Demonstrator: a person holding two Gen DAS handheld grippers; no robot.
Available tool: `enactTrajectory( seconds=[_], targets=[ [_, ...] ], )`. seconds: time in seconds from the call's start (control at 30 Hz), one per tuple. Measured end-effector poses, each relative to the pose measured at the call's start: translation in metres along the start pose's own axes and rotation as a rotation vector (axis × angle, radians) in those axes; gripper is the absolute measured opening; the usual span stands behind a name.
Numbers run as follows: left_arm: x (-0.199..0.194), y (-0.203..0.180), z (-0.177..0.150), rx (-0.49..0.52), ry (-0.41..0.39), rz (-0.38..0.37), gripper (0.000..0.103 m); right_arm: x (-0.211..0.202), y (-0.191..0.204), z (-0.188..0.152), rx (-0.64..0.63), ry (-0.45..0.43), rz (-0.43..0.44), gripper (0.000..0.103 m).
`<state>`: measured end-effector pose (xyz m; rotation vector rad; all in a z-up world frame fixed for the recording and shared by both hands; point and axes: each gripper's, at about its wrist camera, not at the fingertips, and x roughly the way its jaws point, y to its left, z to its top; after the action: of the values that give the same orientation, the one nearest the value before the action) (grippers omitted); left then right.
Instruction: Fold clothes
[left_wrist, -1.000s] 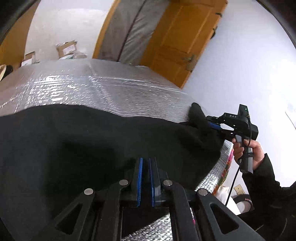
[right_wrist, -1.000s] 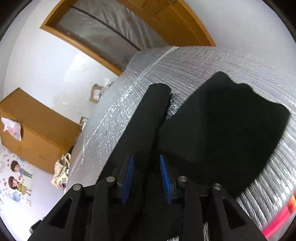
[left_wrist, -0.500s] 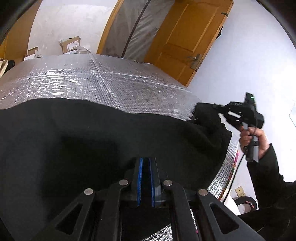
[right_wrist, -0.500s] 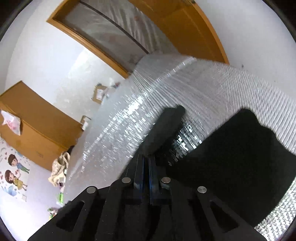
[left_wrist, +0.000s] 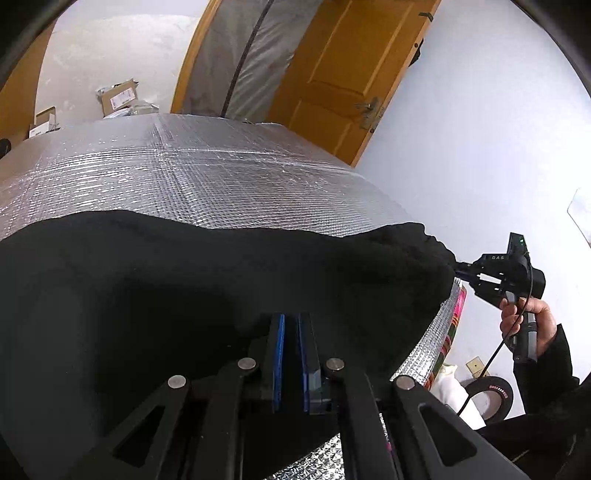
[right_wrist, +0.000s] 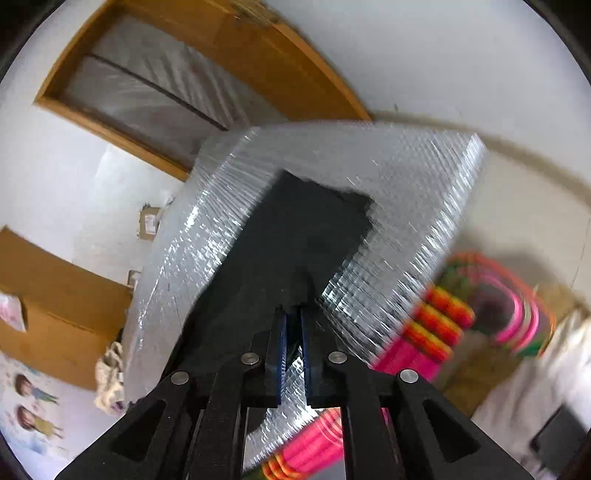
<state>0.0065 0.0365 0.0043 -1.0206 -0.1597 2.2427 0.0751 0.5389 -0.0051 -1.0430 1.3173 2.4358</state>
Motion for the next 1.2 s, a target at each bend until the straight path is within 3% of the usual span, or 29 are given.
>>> enactTrajectory(
  seconds=[0.13,0.27,0.4,0.6,0.67,0.73,0.8,0.87,1.2],
  targets=[
    [0.000,0.001,-0.001,-0.008,-0.006,0.003,0.006,-0.024,0.017,0.009,-0.102,-0.131,-0.069,0.020],
    [0.001,0.002,-0.002,-0.016,-0.010,0.003,0.006,-0.022,0.038,0.031,-0.233,-0.172,-0.076,0.031],
    [-0.001,0.002,-0.003,-0.018,-0.013,0.004,0.006,0.019,0.060,0.058,-0.478,-0.065,-0.154,0.031],
    [-0.001,0.005,-0.005,-0.033,-0.011,0.010,0.006,0.057,0.061,0.061,-0.673,0.087,-0.221,0.032],
    [0.001,0.005,-0.006,-0.036,-0.005,0.010,0.006,0.057,0.061,0.060,-0.721,0.092,-0.224,0.032],
    [0.004,0.004,-0.005,-0.034,0.001,0.010,0.006,0.057,0.061,0.061,-0.735,0.094,-0.228,0.029],
    [0.006,0.004,-0.004,-0.036,0.008,0.013,0.006,0.056,0.062,0.061,-0.749,0.088,-0.241,0.007],
    [0.008,0.005,-0.005,-0.041,0.013,0.015,0.006,0.049,0.063,0.063,-0.749,0.072,-0.234,0.003],
    [0.011,0.006,-0.005,-0.049,0.020,0.023,0.006,0.003,0.082,0.088,-0.714,-0.142,-0.177,0.000]
  ],
)
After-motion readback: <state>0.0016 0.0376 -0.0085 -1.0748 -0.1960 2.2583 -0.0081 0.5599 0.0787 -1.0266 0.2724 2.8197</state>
